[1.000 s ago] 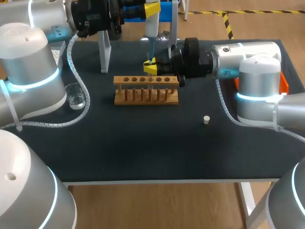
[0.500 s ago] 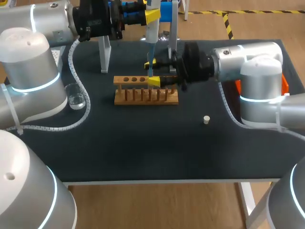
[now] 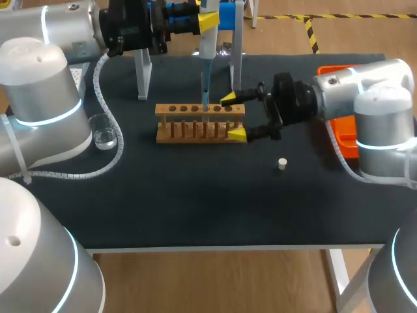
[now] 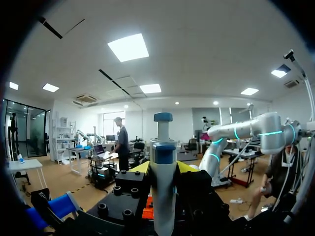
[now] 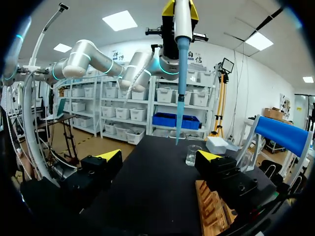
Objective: Invert the test tube, pick up the pipette, mount the tip to pipette, aspirate from beaker and dispense into the tube, eject the tip, return the pipette, and cap with the stopper.
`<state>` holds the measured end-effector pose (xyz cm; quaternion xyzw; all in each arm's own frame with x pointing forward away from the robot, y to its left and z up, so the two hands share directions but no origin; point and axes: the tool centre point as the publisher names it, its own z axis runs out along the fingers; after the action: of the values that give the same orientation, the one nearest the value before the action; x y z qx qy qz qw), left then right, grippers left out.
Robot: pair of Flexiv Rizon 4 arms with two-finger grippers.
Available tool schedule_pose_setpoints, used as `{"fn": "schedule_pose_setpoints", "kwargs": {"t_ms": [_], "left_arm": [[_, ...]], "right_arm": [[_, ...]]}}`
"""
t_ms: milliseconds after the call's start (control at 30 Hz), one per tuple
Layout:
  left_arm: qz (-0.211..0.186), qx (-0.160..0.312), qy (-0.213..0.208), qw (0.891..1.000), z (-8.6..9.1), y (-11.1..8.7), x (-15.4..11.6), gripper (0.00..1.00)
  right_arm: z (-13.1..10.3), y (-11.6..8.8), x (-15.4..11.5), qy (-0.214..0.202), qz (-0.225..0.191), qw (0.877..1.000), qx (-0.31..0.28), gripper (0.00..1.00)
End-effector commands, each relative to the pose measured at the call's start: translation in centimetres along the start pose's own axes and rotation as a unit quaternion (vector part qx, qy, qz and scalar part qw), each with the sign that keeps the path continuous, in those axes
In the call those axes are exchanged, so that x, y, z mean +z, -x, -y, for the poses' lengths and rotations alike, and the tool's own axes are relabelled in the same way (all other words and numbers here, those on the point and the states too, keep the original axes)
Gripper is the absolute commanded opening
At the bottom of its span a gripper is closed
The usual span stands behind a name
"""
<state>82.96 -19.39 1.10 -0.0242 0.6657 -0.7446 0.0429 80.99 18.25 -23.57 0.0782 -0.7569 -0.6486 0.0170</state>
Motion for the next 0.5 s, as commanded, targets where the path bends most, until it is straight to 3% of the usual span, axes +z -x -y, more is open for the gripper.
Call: {"fn": "schedule_pose_setpoints", "kwargs": {"t_ms": [33,300,500], "left_arm": [[0.000,0.000,0.000,1.000,0.0,0.0,0.0,0.00],[0.000,0.000,0.000,1.000,0.0,0.0,0.0,0.00],[0.000,0.000,0.000,1.000,0.0,0.0,0.0,0.00]], "right_arm": [[0.2,-2.4,-3.1,-0.010,0.011,1.000,0.003,1.00],[1.3,-4.1,-5.0,-0.012,0.019,1.000,0.011,1.00],[1.3,-4.1,-5.0,-0.012,0.019,1.000,0.011,1.00]]}}
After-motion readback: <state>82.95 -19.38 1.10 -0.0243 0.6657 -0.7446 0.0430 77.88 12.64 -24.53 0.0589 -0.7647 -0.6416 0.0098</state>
